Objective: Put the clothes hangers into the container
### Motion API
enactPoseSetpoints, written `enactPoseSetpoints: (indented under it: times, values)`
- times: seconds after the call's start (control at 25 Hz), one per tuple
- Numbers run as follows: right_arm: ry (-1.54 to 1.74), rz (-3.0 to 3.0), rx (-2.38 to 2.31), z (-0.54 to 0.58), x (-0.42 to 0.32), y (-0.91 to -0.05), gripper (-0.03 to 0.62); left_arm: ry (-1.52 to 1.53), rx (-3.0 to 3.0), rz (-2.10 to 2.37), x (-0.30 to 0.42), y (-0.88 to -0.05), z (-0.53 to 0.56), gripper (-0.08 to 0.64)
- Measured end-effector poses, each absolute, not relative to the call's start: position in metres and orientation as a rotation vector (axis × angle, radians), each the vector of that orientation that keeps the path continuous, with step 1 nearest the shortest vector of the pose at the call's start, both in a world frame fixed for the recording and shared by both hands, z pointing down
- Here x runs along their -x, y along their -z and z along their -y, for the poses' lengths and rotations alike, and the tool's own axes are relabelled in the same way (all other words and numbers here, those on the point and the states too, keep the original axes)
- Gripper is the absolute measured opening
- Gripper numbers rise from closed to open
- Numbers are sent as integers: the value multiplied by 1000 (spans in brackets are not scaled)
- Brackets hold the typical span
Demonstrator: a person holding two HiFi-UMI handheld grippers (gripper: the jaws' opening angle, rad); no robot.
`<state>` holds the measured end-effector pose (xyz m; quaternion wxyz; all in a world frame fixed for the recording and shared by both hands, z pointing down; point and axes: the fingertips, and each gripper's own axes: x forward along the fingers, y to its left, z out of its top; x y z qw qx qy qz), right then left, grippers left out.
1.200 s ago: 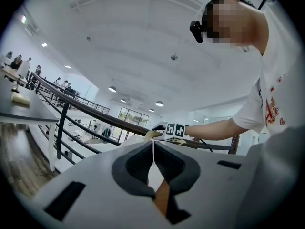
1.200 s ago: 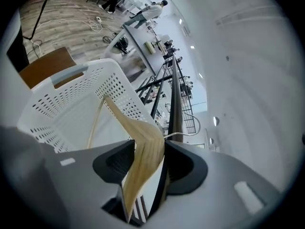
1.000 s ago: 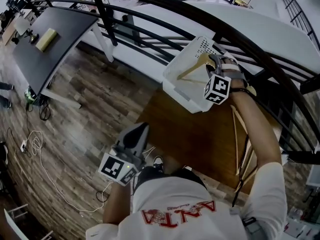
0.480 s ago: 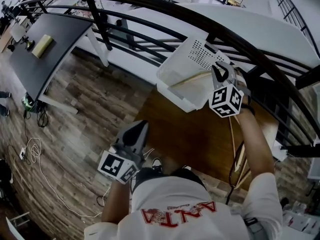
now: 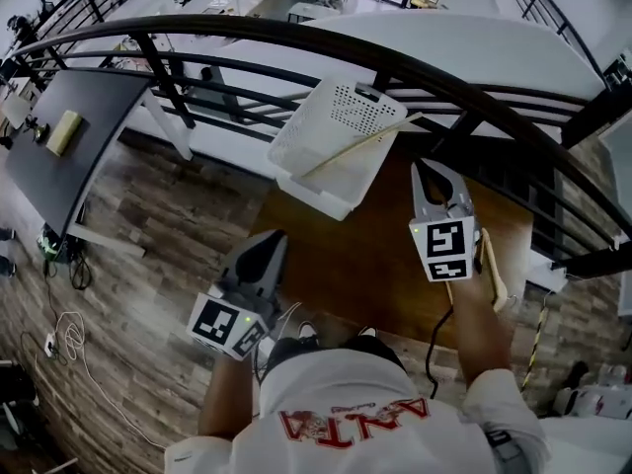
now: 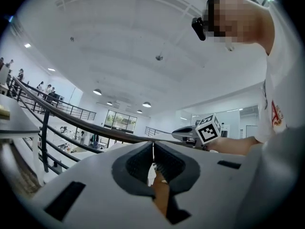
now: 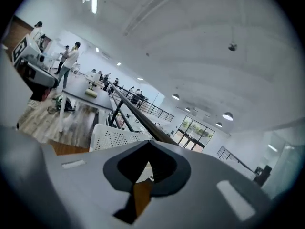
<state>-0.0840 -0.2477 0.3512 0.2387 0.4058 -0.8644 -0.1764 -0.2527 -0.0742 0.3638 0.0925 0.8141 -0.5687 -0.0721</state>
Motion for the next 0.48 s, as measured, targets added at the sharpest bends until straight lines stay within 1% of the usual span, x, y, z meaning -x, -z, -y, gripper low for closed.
enactPoseSetpoints:
  times: [0.32, 0.48]
  values:
    - [161, 2589, -1351, 195, -13, -336, 3, 175, -2534, 1654, 195, -330, 83, 14]
    - [96, 2653, -1403, 171, -50, -329, 3, 166, -2566, 1634, 166, -320, 84, 14]
